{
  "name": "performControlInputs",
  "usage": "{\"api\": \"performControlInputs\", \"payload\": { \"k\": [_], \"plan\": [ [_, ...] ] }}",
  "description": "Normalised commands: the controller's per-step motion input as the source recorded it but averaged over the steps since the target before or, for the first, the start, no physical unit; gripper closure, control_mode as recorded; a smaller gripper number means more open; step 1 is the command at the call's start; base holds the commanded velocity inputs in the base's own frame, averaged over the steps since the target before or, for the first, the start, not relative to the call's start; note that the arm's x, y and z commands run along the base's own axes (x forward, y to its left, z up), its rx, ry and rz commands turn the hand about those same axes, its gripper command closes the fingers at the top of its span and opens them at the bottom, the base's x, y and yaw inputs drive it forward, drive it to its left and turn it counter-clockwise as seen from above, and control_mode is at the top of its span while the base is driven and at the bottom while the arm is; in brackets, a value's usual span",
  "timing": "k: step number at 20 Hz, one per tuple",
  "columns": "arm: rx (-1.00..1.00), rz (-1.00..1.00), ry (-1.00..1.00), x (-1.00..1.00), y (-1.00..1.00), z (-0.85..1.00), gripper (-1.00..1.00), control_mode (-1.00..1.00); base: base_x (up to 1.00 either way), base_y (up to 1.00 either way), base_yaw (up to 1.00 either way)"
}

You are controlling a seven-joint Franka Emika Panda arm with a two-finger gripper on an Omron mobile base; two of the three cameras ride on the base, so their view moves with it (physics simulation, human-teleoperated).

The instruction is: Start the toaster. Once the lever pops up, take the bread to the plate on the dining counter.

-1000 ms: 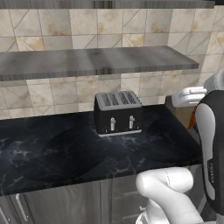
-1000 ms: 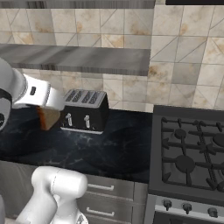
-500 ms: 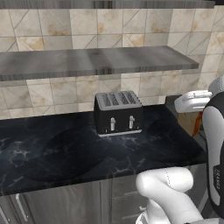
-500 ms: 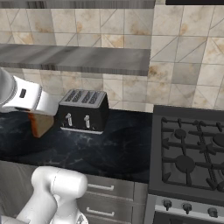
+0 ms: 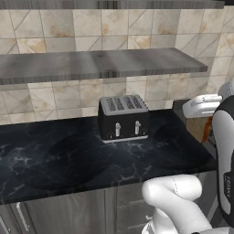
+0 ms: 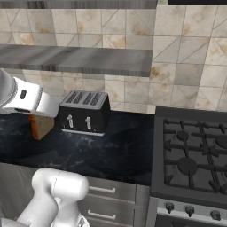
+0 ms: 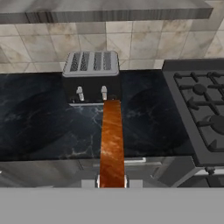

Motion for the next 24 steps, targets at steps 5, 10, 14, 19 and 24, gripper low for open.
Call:
{"api": "performControlInputs", "payload": {
  "k": [5, 10, 14, 19, 24],
  "plan": [
    [0.00, 0.00, 0.00, -0.04, 0.00, 0.00, 1.00, 1.00, -0.04, 0.00, 0.00],
    [0.00, 0.00, 0.00, 0.00, 0.00, 0.00, 1.00, 1.00, -0.57, -0.07, -0.04],
    [0.00, 0.00, 0.00, 0.00, 0.00, 0.00, 1.00, 1.00, -0.73, -0.33, -0.29],
    [0.00, 0.00, 0.00, 0.00, 0.00, 0.00, 1.00, 1.00, -0.72, -0.44, -0.53],
    [0.00, 0.00, 0.00, 0.00, 0.00, 0.00, 1.00, 1.00, -0.64, -0.41, -0.67]
  ]
}}
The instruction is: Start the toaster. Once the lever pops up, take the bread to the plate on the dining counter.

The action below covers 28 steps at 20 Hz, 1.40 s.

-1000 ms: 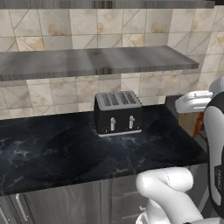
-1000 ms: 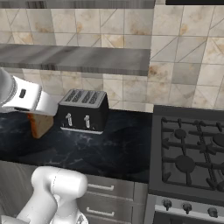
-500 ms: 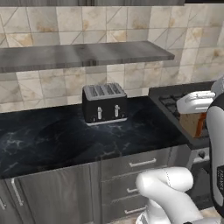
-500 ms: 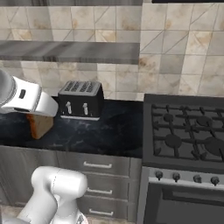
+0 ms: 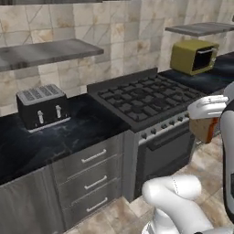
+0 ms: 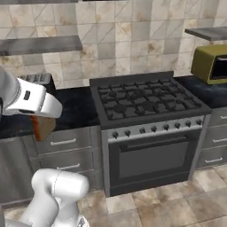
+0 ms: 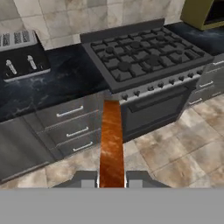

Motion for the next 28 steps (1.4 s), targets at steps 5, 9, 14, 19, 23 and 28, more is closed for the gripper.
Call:
{"api": "performControlInputs", "payload": {
  "k": [5, 9, 14, 19, 23, 28],
  "plan": [
    [0.00, 0.00, 0.00, 0.00, 0.00, 0.00, 1.00, 1.00, -0.62, -0.34, -0.69],
    [0.00, 0.00, 0.00, 0.00, 0.00, 0.00, 1.00, 1.00, -0.54, -0.23, -0.67],
    [0.00, 0.00, 0.00, 0.00, 0.00, 0.00, 1.00, 1.00, -0.43, -0.08, -0.67],
    [0.00, 0.00, 0.00, 0.00, 0.00, 0.00, 1.00, 1.00, -0.27, 0.00, -0.67],
    [0.00, 0.00, 0.00, 0.00, 0.00, 0.00, 1.00, 1.00, -0.31, 0.00, -0.66],
    [0.00, 0.00, 0.00, 0.00, 0.00, 0.00, 1.00, 1.00, -0.31, 0.03, -0.66]
  ]
}}
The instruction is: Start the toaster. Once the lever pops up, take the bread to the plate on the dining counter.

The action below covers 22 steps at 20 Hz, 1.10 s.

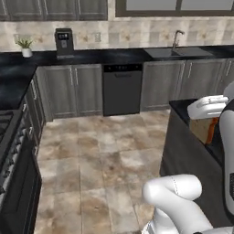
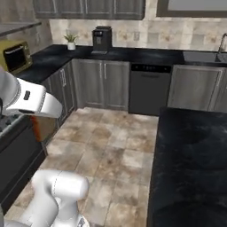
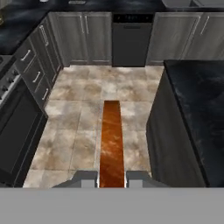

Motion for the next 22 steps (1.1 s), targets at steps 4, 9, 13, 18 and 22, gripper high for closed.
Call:
{"api": "performControlInputs", "payload": {
  "k": [4, 9, 13, 18, 22],
  "plan": [
    [0.00, 0.00, 0.00, 0.00, 0.00, 0.00, 1.00, 1.00, -0.35, 0.12, -0.66],
    [0.00, 0.00, 0.00, 0.00, 0.00, 0.00, 1.00, 1.00, -0.38, 0.18, -0.67],
    [0.00, 0.00, 0.00, 0.00, 0.00, 0.00, 1.00, 1.00, -0.34, 0.16, -0.66],
    [0.00, 0.00, 0.00, 0.00, 0.00, 0.00, 1.00, 1.00, -0.35, 0.07, -0.64],
    [0.00, 0.00, 0.00, 0.00, 0.00, 0.00, 1.00, 1.00, -0.36, 0.05, -0.63]
  ]
}}
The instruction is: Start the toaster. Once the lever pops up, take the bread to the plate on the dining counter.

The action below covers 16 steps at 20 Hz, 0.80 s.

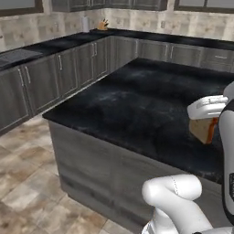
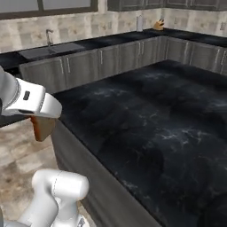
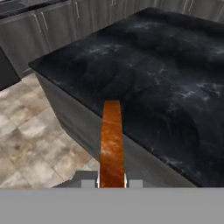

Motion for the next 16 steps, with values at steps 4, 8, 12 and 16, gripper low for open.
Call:
{"api": "performControlInputs", "payload": {
  "k": [4, 8, 12, 16],
  "plan": [
    [0.00, 0.00, 0.00, 0.00, 0.00, 0.00, 1.00, 1.00, -0.41, 0.00, -0.61],
    [0.00, 0.00, 0.00, 0.00, 0.00, 0.00, 1.00, 1.00, -0.44, 0.00, -0.60],
    [0.00, 0.00, 0.00, 0.00, 0.00, 0.00, 1.00, 1.00, -0.41, 0.00, -0.59],
    [0.00, 0.00, 0.00, 0.00, 0.00, 0.00, 1.00, 1.00, -0.30, -0.01, -0.49]
  ]
}}
